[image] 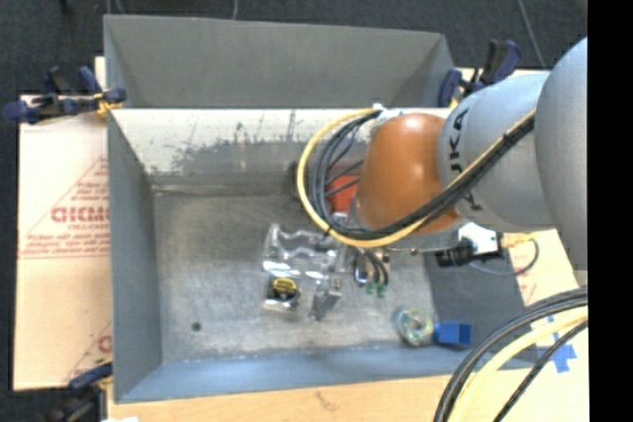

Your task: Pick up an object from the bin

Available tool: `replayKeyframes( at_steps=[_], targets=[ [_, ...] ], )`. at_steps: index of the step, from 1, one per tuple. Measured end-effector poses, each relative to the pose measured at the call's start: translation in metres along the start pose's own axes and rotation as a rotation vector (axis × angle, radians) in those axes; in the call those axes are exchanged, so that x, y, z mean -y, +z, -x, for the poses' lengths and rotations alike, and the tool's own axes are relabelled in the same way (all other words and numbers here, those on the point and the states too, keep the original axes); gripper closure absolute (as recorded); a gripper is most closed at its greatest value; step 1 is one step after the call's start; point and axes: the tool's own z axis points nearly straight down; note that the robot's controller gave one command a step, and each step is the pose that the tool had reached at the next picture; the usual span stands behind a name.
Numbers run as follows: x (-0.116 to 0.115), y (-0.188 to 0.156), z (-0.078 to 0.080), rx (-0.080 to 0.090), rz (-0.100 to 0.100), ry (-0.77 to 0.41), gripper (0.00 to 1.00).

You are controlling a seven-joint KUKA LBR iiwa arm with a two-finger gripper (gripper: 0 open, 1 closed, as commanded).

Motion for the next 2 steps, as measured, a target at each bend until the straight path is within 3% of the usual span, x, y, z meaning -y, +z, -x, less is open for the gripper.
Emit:
replayKeyframes(
  at_steps=[1,2],
  targets=[
    [-0.0025,0.0072,0.0028,-0.001,-0.001,-0.047,0.0],
    [-0.0052,0.0084,0.0031,0.003,0.001,0.006,0.0]
  ],
)
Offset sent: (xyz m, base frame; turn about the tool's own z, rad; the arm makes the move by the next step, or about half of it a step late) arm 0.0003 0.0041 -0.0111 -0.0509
